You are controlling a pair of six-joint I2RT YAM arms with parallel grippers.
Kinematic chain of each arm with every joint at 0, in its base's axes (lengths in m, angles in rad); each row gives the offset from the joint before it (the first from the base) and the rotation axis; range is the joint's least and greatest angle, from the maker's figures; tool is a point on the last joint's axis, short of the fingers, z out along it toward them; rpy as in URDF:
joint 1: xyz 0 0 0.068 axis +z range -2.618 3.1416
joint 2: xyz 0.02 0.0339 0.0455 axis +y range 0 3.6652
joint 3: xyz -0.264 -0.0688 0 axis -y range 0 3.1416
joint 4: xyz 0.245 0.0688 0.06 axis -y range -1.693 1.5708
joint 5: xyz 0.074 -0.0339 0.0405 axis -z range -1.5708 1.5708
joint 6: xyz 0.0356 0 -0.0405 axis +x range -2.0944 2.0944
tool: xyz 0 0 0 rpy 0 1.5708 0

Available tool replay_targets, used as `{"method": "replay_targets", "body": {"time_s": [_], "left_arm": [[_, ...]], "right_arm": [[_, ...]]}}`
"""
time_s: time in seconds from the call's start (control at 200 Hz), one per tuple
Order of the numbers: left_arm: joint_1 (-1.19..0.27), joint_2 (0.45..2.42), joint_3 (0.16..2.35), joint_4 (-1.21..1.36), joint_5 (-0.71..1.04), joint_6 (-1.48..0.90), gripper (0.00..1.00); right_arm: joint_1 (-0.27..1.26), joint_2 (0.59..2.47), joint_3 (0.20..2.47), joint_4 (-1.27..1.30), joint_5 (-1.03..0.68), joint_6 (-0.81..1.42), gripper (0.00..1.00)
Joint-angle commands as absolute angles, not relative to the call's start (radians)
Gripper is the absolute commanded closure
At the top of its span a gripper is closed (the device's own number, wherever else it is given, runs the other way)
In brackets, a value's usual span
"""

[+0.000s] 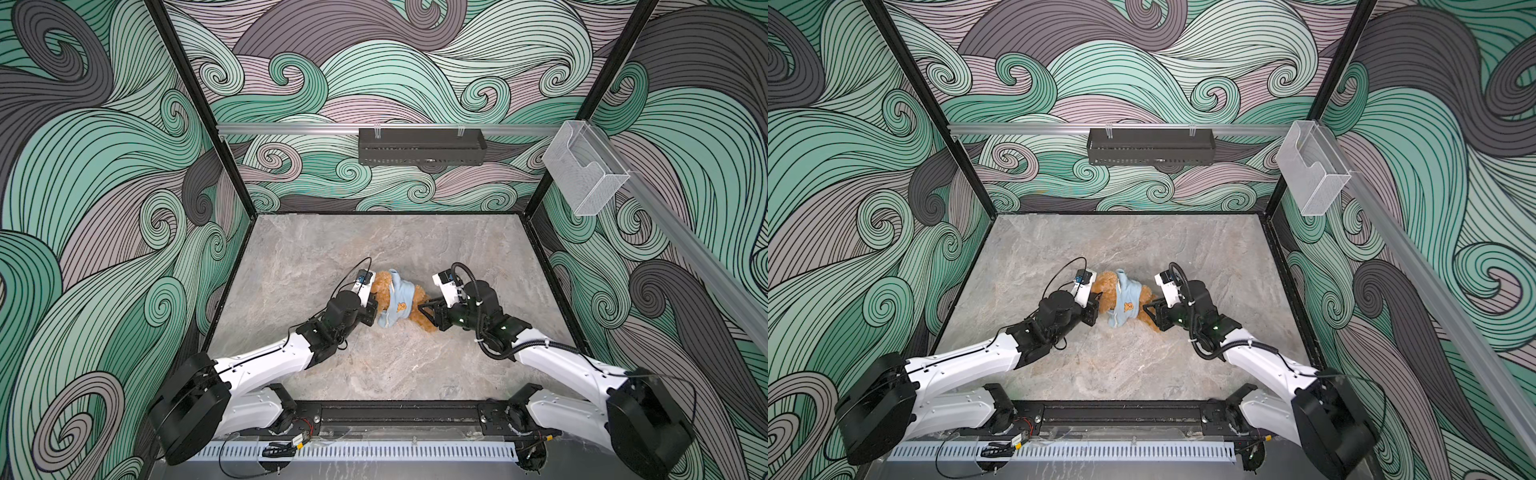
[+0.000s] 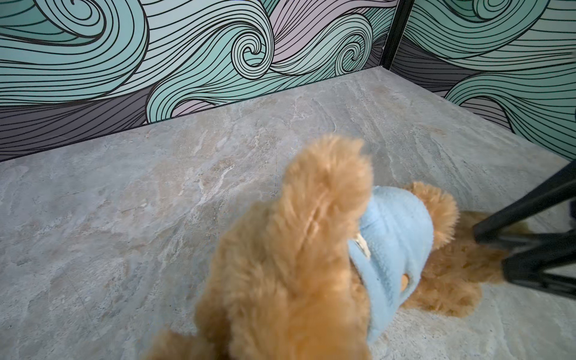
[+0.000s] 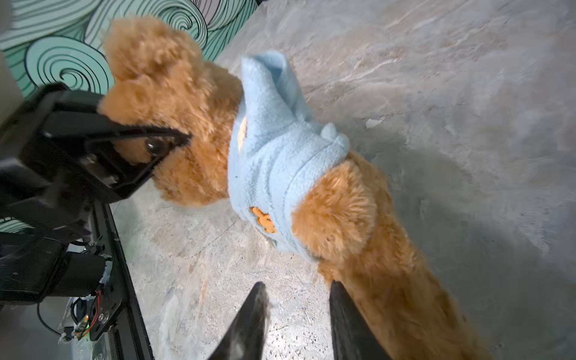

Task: Dress the teddy bear
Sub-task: 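Lower the right gripper onto the hoodie hem and grasp it while the left gripper holds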

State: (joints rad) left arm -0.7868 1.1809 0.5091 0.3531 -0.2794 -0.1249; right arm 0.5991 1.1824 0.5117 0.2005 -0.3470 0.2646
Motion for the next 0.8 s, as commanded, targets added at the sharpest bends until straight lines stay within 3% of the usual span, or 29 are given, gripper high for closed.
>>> {"method": "replay_targets", "body": {"time_s": [0.0,0.305,0.62,0.71,0.795], "left_arm": [[-0.789,1.169,0.552,0.334,-0.271,-0.138,1.00],[-0.790,1.165,0.558,0.322,-0.265,-0.131,1.00],[-0.790,1.183,0.569,0.304,-0.280,-0.136,1.00],[-0.790,1.186,0.581,0.277,-0.346,-0.171,1.00],[-0.790,1.179,0.596,0.230,-0.461,-0.243,1.00]], "right_arm": [[0.639,1.259,0.526,0.339,-0.308,0.250,0.67],[0.675,1.407,0.560,0.458,-0.247,0.265,0.76],[0.692,1.400,0.556,0.523,-0.224,0.313,0.90],[0.692,1.373,0.569,0.416,-0.097,0.364,1.00],[0.690,1.337,0.561,0.289,0.067,0.452,1.00]]}}
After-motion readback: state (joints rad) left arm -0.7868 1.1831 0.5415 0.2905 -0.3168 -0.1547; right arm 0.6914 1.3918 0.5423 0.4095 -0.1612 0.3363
